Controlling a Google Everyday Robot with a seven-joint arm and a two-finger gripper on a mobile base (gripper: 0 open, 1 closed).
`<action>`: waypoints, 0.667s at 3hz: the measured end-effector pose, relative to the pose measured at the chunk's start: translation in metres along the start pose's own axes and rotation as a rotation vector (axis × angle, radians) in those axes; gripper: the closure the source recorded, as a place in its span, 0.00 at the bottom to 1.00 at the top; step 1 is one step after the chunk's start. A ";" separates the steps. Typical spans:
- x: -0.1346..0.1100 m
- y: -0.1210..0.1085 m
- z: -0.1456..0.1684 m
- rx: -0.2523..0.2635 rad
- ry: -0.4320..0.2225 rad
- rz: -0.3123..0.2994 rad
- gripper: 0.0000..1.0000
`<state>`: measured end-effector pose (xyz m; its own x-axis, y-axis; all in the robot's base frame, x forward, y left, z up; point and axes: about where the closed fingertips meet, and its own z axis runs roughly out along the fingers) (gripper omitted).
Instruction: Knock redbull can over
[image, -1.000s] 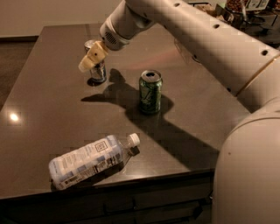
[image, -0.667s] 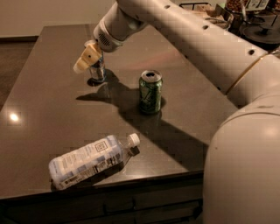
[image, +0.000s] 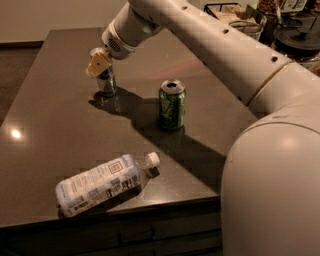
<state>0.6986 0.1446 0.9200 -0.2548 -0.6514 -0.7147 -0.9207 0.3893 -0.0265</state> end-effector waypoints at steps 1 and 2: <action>0.000 0.000 -0.005 -0.005 -0.001 -0.003 0.68; -0.002 0.002 -0.015 0.015 0.057 -0.030 0.91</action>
Offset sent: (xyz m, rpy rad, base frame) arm -0.0136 -0.0203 0.0257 -0.1919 -0.0160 0.0133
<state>0.6930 0.1365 0.9319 -0.2441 -0.6985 -0.6727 -0.9236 0.3789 -0.0583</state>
